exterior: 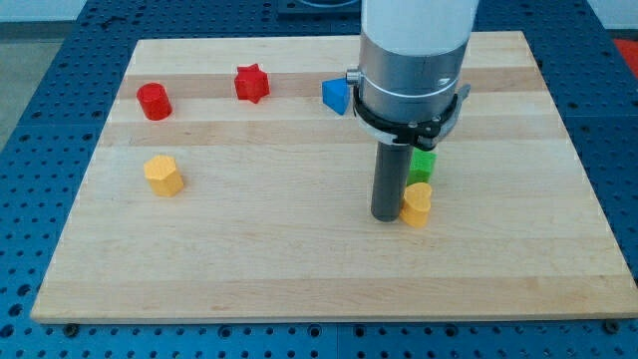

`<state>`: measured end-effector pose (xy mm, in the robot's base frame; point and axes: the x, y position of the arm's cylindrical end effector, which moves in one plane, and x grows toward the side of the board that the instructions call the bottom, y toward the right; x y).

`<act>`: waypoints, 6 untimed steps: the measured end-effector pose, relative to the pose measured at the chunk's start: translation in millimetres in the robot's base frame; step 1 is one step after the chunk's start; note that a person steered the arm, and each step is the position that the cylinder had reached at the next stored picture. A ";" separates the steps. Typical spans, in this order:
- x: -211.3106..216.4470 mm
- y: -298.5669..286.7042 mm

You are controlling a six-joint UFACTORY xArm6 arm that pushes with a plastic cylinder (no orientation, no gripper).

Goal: Point at the blue triangle

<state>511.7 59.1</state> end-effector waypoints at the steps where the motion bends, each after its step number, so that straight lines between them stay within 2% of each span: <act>1: 0.0 1.6; 3: -0.2 -10.0; 4: -21.7 -52.3; 6: -119.1 -112.8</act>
